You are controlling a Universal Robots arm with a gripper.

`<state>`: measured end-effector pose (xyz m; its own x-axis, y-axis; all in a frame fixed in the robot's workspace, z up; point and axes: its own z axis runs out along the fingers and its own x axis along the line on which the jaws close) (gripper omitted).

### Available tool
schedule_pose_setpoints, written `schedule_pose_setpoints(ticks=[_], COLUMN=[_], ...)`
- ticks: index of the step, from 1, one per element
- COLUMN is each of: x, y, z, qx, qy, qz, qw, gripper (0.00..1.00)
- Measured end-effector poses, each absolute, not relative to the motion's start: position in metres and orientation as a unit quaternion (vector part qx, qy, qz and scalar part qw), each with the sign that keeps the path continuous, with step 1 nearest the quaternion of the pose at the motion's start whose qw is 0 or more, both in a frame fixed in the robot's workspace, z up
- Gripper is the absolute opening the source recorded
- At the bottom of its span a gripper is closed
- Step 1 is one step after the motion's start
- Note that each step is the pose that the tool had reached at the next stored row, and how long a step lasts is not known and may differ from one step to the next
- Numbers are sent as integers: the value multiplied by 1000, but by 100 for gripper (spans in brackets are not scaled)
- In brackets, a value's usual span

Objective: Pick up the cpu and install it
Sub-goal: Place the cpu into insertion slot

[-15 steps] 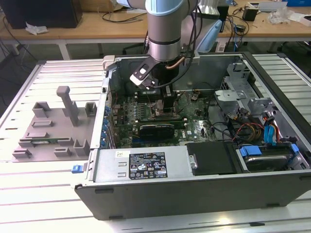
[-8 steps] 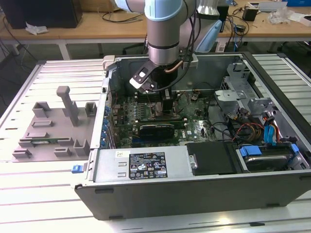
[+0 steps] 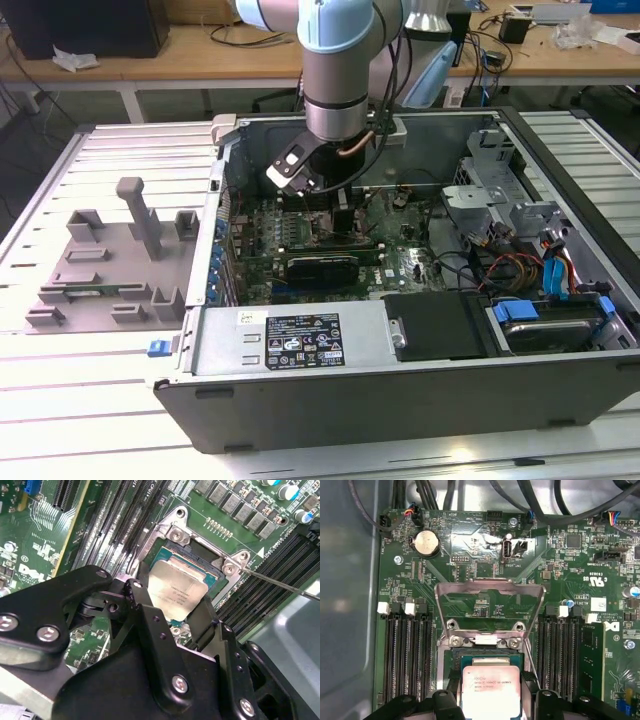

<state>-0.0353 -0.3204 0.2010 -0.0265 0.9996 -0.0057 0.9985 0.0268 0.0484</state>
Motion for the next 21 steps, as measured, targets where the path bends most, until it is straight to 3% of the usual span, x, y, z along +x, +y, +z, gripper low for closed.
schedule_pose_setpoints(ticks=[9, 10, 21], x=[-35, -35, -35], y=[-320, -320, -318], z=[200, 200, 200], qx=[697, 697, 698], qy=[716, 716, 716], qz=[15, 15, 16], qw=[19, 19, 18], gripper=[55, 62, 62])
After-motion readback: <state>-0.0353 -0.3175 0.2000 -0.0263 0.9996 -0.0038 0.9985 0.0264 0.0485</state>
